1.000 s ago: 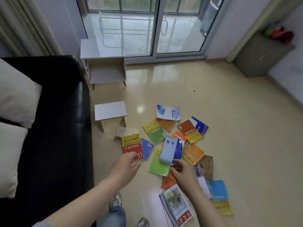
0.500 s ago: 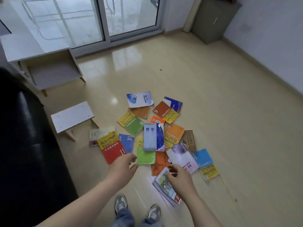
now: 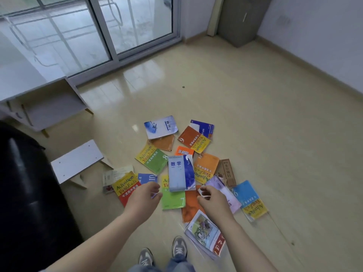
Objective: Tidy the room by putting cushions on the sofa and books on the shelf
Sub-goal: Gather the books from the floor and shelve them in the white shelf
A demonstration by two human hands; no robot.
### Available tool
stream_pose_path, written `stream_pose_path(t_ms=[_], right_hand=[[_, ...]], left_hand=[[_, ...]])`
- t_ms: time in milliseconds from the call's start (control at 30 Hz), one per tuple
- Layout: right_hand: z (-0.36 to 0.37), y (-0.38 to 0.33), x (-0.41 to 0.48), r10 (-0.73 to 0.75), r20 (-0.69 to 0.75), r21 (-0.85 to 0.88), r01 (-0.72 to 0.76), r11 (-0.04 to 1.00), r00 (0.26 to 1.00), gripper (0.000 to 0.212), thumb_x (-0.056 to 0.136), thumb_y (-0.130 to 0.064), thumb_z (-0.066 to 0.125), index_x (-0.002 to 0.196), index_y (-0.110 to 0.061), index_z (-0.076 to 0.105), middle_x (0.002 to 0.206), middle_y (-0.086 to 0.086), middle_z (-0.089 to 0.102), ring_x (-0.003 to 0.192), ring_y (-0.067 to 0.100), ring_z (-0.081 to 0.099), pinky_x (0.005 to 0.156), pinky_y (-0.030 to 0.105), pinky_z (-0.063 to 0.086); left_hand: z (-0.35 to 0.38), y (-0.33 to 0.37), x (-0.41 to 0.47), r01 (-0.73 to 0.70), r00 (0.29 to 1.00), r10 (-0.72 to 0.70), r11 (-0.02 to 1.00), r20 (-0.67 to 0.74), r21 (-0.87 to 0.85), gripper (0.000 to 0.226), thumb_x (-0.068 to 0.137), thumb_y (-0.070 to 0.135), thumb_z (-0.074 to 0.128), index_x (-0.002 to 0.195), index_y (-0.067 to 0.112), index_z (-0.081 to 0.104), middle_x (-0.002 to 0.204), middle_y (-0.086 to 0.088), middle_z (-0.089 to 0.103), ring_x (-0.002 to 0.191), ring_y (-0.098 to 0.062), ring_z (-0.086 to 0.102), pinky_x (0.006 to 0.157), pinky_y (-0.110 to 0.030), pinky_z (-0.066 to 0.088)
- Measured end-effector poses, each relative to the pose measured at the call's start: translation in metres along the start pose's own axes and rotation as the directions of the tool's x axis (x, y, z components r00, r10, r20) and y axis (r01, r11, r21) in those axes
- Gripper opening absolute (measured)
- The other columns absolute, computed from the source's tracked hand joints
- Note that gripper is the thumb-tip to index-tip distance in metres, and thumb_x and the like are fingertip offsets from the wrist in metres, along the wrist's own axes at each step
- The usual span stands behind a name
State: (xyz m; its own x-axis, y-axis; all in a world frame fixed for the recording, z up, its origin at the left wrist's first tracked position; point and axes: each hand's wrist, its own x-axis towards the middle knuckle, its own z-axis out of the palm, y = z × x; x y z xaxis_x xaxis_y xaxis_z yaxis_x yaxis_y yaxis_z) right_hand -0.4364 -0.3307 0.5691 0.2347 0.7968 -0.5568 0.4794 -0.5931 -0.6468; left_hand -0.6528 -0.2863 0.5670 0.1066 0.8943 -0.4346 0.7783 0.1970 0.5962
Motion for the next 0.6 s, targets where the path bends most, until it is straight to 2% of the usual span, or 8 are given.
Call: stream_pose_path(t_ms=[167, 400, 500, 600], right_hand=[[0.016, -0.022, 0.034, 0.009, 0.052, -0.044, -0.006, 0.999, 0.999, 0.040, 0.087, -0.015, 0.056, 0.127, -0.017, 0.058, 0.122, 0.004, 0.064, 0.108, 0.017, 0.060, 0.092, 0.031, 0.049], [0.070, -0.069, 0.092, 0.022, 0.072, -0.106, -0.014, 0.994, 0.997, 0.040, 0.088, -0.020, 0.059, 0.128, -0.018, 0.057, 0.125, 0.002, 0.063, 0.112, 0.016, 0.058, 0.095, 0.033, 0.049], [0.098, -0.094, 0.115, 0.049, 0.074, -0.128, -0.039, 0.991, 0.996, 0.040, 0.088, -0.023, 0.059, 0.127, -0.020, 0.057, 0.124, 0.001, 0.062, 0.108, 0.016, 0.059, 0.093, 0.036, 0.050], [0.125, -0.120, 0.139, 0.064, 0.079, -0.153, -0.051, 0.987, 0.995, 0.040, 0.090, -0.019, 0.058, 0.130, -0.014, 0.055, 0.127, 0.004, 0.060, 0.112, 0.019, 0.057, 0.095, 0.032, 0.047]], left_hand=[[-0.020, -0.013, 0.036, 0.019, 1.000, -0.019, 1.000, -0.013, 0.003, 0.023, 0.089, 0.023, 0.061, 0.111, 0.019, 0.062, 0.105, 0.005, 0.066, 0.095, -0.012, 0.062, 0.087, -0.032, 0.051], [-0.056, -0.061, 0.102, 0.050, 0.999, -0.050, 0.999, 0.019, -0.010, 0.023, 0.090, 0.025, 0.060, 0.112, 0.019, 0.062, 0.106, 0.005, 0.066, 0.091, -0.010, 0.061, 0.082, -0.028, 0.050], [-0.083, -0.083, 0.130, 0.061, 0.998, -0.060, 0.998, 0.032, -0.029, 0.022, 0.091, 0.024, 0.060, 0.112, 0.018, 0.062, 0.107, 0.004, 0.065, 0.094, -0.011, 0.061, 0.085, -0.030, 0.050], [-0.110, -0.105, 0.156, 0.052, 0.997, -0.052, 0.999, 0.048, -0.011, 0.023, 0.091, 0.026, 0.059, 0.112, 0.020, 0.061, 0.108, 0.006, 0.065, 0.097, -0.012, 0.061, 0.086, -0.034, 0.052]])
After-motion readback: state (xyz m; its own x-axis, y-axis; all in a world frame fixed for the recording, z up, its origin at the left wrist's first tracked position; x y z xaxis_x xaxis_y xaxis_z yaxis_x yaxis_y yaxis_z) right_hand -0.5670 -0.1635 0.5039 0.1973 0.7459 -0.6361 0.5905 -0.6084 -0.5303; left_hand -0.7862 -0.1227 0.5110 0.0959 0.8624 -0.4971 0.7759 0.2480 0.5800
